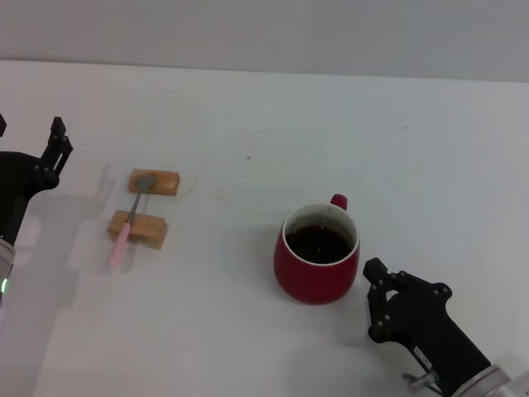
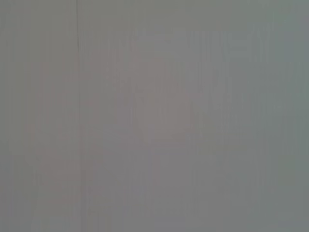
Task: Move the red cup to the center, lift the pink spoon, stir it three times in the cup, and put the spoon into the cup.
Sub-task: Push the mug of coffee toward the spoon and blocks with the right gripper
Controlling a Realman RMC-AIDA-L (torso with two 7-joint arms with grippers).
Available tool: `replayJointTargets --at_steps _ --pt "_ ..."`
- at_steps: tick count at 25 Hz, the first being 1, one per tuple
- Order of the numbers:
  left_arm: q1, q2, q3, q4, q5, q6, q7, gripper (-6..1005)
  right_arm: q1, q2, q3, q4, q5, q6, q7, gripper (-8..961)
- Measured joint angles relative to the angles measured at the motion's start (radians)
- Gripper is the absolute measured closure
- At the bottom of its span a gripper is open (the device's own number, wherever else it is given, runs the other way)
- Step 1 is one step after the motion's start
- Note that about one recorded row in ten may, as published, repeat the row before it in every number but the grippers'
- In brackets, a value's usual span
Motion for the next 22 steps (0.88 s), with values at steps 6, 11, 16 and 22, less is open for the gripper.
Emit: replayJointTargets --at_steps 6,11,16,22 --pt "-0.004 0.0 0.0 0.001 0.001 0.001 0.0 210 0.016 0.0 0.001 0.001 0.0 0.011 0.0 953" --pt "-0.004 0.0 0.0 0.002 0.001 0.001 0.0 211 0.037 0.0 0.004 0.001 0.0 0.025 0.001 954" --pt "-0.004 0.0 0.0 0.002 0.001 0.001 0.0 211 0.061 0.0 0.006 0.001 0.0 0.044 0.004 953" --pt "-0.003 0.0 0.0 0.002 0.001 0.001 0.0 212 0.079 0.0 0.007 -0.004 0.0 0.051 0.004 954"
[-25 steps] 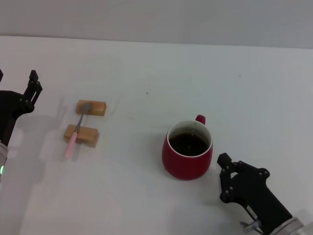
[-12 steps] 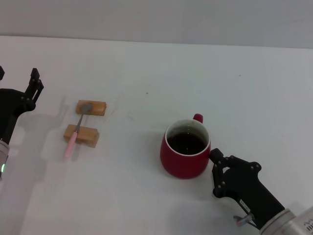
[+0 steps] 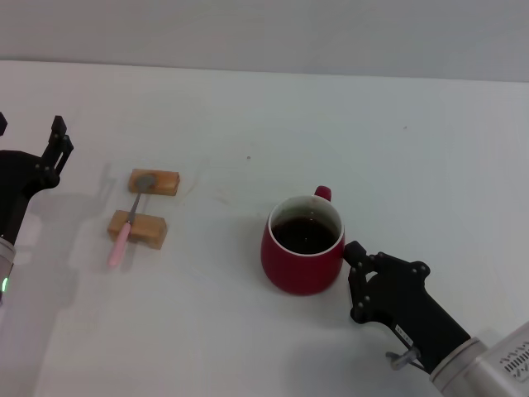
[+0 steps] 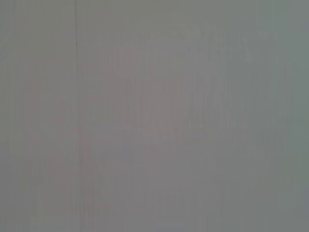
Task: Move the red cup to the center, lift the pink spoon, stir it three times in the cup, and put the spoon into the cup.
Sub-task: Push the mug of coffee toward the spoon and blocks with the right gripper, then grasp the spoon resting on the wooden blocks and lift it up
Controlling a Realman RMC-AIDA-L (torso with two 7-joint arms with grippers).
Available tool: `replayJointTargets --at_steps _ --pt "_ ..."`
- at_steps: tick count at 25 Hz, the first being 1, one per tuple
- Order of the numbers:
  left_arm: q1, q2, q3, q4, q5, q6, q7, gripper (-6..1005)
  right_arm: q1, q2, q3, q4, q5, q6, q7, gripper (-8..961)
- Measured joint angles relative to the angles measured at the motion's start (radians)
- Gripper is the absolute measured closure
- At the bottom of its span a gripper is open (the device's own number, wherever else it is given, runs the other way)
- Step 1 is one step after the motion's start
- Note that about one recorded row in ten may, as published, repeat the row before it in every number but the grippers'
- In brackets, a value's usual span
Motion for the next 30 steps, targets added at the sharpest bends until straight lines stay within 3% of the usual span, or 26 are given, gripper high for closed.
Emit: replayJointTargets --at_steps 9,15,22,29,30 --pt "0.003 0.0 0.0 0.0 0.0 0.0 0.0 213 0.012 0.0 0.002 -0.018 0.001 -0.008 0.0 953" --pt "0.011 0.0 0.015 -0.005 0.003 0.0 0.0 214 -0.078 -0.003 0.097 -0.074 0.01 -0.103 -0.003 953" --pt "0.037 0.0 0.131 -0.013 0.004 0.048 -0.003 214 -0.212 -0.008 0.244 -0.152 0.011 -0.258 -0.004 953" --pt "0.095 0.004 0.242 -0.02 0.005 0.105 0.007 215 -0.256 -0.006 0.339 -0.199 0.012 -0.243 -0.004 954" --pt "0.126 0.003 0.263 -0.022 0.005 0.119 0.001 215 -0.259 -0.006 0.35 -0.201 0.012 -0.24 -0.004 954"
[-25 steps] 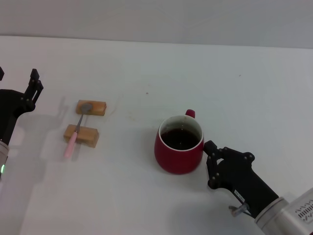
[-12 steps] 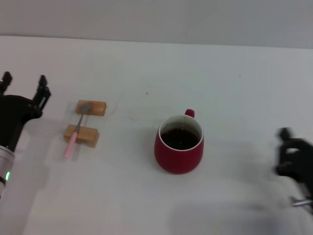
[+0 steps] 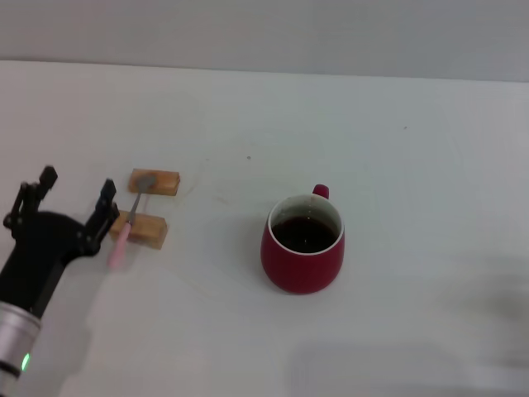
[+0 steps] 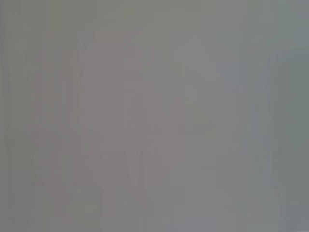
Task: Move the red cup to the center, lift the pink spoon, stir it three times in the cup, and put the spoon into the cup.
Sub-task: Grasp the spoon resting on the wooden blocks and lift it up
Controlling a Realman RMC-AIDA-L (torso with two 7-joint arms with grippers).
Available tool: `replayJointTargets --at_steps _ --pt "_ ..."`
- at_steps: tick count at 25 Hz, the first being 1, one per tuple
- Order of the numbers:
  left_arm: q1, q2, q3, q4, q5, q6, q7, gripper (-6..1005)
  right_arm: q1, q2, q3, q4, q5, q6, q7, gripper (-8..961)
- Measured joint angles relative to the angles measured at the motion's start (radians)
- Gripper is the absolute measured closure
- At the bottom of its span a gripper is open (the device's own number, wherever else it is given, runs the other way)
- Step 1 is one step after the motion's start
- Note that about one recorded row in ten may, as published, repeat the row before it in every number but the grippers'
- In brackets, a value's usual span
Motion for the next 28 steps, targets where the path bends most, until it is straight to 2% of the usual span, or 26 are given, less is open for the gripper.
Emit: replayJointTargets --at_steps 7,12,28 --pt "0.043 -0.003 0.113 -0.001 0.0 0.0 -0.001 216 -0.034 -0.001 0.1 -0.006 0.001 -0.024 0.0 954" --pt "0.062 -0.005 0.149 -0.002 0.0 -0.002 -0.001 216 -0.041 -0.001 0.127 -0.017 0.001 -0.029 0.0 954" --pt "0.068 -0.004 0.161 -0.001 -0.009 -0.073 -0.022 218 -0.035 -0.001 0.115 -0.019 -0.005 -0.023 -0.001 954"
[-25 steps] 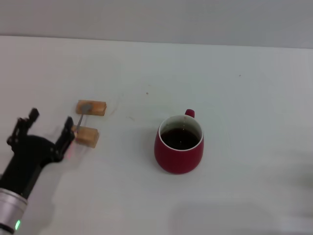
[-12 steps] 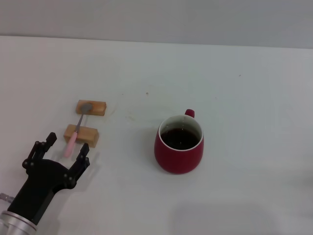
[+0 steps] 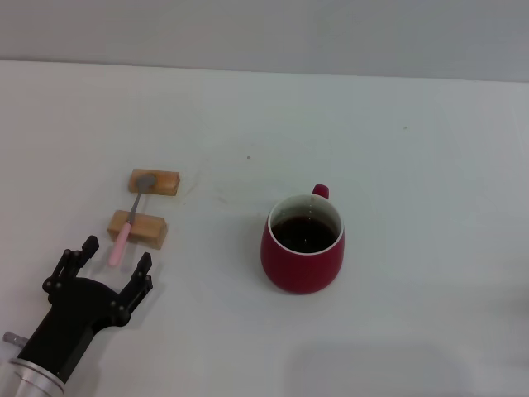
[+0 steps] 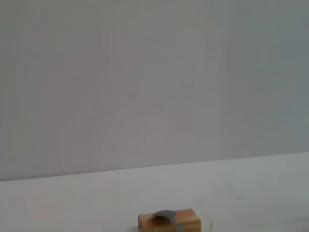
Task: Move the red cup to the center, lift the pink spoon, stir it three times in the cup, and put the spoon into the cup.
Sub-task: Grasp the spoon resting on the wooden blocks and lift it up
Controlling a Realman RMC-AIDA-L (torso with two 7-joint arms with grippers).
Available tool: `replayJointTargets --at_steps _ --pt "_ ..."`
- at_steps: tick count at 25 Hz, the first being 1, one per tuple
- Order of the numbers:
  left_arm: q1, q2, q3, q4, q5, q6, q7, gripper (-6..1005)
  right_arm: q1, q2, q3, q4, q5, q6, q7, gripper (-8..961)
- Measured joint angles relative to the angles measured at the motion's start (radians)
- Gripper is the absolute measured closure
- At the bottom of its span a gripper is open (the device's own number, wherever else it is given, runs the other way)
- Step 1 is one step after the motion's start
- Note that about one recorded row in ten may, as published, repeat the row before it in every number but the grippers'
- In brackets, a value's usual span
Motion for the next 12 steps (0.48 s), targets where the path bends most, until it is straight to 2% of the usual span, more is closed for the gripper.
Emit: replayJointTargets --at_steps 12 --pt "-0.008 -0.001 -0.002 0.001 0.0 -0.012 -0.001 219 -0.002 -0.001 -0.016 -0.003 -0.002 0.0 0.0 954"
